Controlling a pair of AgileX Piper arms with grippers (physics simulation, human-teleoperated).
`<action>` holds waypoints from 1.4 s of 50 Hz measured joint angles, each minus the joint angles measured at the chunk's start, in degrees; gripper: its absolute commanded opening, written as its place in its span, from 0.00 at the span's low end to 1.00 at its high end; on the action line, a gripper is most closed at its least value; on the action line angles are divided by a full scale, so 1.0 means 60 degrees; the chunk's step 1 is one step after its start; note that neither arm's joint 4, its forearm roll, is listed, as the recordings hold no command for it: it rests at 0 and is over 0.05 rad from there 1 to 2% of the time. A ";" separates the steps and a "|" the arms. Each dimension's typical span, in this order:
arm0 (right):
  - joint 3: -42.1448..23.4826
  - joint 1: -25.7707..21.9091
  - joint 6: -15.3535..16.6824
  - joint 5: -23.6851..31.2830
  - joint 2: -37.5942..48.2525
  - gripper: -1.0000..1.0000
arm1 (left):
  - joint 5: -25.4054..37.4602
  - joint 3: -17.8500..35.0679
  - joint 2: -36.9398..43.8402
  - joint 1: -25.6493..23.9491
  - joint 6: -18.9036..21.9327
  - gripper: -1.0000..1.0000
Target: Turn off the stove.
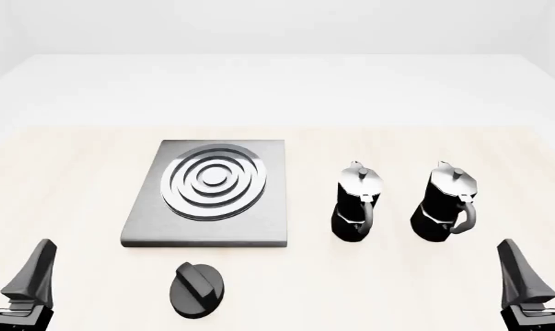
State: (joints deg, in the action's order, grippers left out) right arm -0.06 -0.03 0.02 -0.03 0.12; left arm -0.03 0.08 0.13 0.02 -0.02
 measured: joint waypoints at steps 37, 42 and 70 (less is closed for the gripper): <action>-0.0006 -0.0092 0.0173 -0.0009 0.0077 1.00 | -0.1592 0.0328 0.2572 -0.0317 -0.0246 1.00; -0.0002 -0.0107 0.0204 -0.0019 0.0105 1.00 | -0.1692 0.0695 0.3395 -0.0407 -0.0304 1.00; 0.0006 -0.0178 0.0262 -0.0240 0.0383 1.00 | 0.0754 0.3000 0.6498 -0.1181 0.0361 1.00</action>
State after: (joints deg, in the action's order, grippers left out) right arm -0.03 -1.10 1.59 -1.47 2.42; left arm 4.50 18.07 39.12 -7.06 2.14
